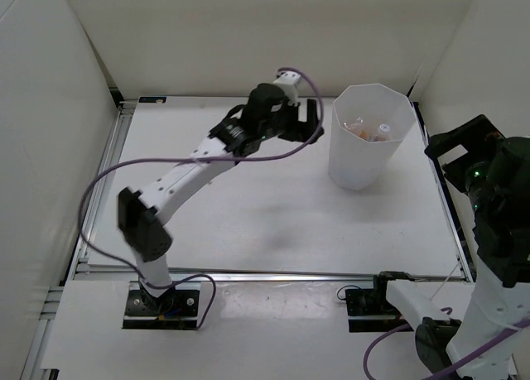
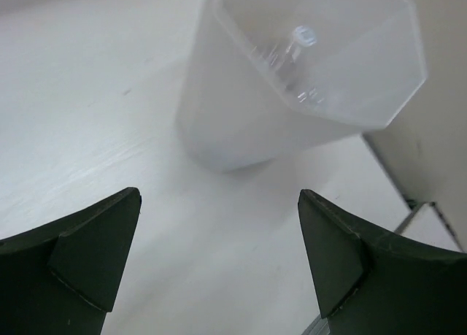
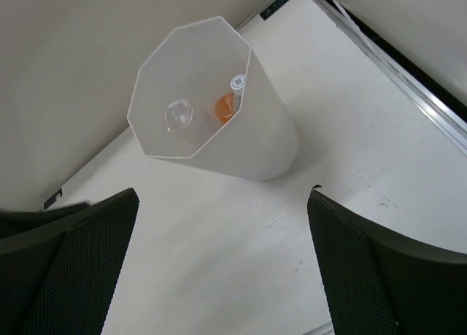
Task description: Put the plastic bottles in the bin
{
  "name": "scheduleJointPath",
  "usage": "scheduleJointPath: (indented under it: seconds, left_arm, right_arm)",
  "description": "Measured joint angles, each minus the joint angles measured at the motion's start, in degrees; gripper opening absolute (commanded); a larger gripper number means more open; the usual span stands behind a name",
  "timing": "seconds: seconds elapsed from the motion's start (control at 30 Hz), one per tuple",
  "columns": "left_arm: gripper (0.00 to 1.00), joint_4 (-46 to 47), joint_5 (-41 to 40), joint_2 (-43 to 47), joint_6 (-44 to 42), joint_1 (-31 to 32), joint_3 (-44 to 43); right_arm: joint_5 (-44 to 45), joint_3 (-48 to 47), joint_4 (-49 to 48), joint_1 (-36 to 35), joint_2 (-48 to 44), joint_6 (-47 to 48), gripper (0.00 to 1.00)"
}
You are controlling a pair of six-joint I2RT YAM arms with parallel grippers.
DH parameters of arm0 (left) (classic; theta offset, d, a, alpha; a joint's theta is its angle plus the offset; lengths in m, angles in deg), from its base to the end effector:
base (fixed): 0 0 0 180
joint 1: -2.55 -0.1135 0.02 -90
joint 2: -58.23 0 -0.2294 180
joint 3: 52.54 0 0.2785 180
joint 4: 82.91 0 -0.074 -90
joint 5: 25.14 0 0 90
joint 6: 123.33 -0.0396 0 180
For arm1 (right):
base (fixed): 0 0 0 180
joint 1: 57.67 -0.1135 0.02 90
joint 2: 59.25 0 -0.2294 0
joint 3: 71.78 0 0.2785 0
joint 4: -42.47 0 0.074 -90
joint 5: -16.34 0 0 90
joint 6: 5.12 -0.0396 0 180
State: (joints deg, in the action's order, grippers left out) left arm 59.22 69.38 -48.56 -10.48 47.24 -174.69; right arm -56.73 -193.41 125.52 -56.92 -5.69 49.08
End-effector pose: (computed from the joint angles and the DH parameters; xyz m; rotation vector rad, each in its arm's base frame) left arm 0.3246 -0.3255 0.3634 0.4437 2.0131 -0.8328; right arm 0.0957 -0.0128 0.5275 0.7647 1.6556 0.1617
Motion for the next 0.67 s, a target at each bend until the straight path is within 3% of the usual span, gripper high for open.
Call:
scheduleJointPath:
  seconds: [0.17, 0.27, 0.37, 0.57, 0.67]
  left_arm:
    - [1.00, -0.9, -13.2, 27.8, -2.4, -0.8, 25.7]
    - [1.00, -0.8, -19.6, 41.1, -2.0, -0.9, 37.3]
    - [1.00, -5.1, -27.1, 51.9, 0.8, -2.3, 47.1]
    - [1.00, -20.7, -43.3, 58.2, 8.5, -4.2, 53.1]
    - [1.00, -30.4, -53.0, 58.8, 18.1, -4.2, 53.4]
  right_arm:
    - [-1.2, 3.7, 0.1, 0.0, 2.4, -1.0, 1.00]
    - [-2.5, 6.8, 0.6, 0.0, 3.3, 0.2, 1.00]
    - [-9.2, 8.4, 1.7, 0.1, 6.0, 3.0, 1.00]
    - [-21.3, 17.0, 1.4, 0.1, 10.0, 4.8, 1.00]
    - [-24.7, 19.5, 1.5, 0.1, 9.7, 5.2, 1.00]
